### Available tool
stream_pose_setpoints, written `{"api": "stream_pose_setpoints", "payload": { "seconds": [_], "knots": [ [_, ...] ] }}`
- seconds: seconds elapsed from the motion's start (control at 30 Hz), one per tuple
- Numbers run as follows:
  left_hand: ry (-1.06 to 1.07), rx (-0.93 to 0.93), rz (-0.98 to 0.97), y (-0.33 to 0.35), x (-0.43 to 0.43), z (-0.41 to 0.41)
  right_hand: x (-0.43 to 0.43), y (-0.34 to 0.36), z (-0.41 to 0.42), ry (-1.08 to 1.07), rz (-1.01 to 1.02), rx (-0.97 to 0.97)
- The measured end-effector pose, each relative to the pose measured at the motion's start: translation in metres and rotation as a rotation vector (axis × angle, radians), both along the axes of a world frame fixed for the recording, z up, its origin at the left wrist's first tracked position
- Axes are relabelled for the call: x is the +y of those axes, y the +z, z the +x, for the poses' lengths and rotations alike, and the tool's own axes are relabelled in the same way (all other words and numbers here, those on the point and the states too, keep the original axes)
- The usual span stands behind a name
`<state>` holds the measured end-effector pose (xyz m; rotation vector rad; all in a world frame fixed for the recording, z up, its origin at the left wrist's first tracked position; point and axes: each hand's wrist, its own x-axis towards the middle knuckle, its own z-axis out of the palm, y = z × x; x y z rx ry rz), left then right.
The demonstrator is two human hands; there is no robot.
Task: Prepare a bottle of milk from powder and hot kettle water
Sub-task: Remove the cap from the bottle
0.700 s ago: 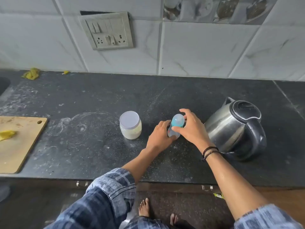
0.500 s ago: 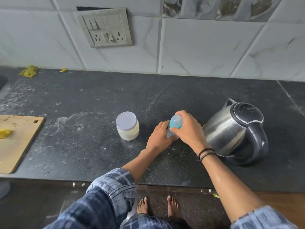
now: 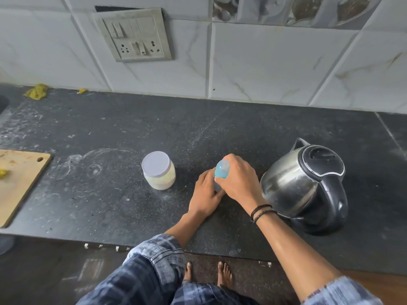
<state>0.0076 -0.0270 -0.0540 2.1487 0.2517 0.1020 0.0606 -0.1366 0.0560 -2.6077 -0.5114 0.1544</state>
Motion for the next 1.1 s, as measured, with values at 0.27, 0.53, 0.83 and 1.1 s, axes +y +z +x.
{"api": "stream_pose_setpoints", "payload": {
  "seconds": [0.27, 0.53, 0.83, 1.1],
  "knots": [
    [-0.023, -0.041, 0.064, -0.010, 0.002, 0.004, -0.002, -0.005, 0.003, 0.013, 0.015, -0.007],
    [-0.040, -0.083, 0.079, -0.012, 0.003, 0.003, -0.002, -0.003, 0.004, 0.042, -0.005, -0.014],
    [-0.053, -0.103, 0.089, -0.014, 0.004, 0.004, -0.003, 0.002, 0.008, 0.139, -0.057, -0.012],
    [-0.056, -0.102, 0.090, -0.012, 0.004, 0.004, -0.006, 0.006, 0.014, 0.200, -0.096, 0.029]
  ]
}}
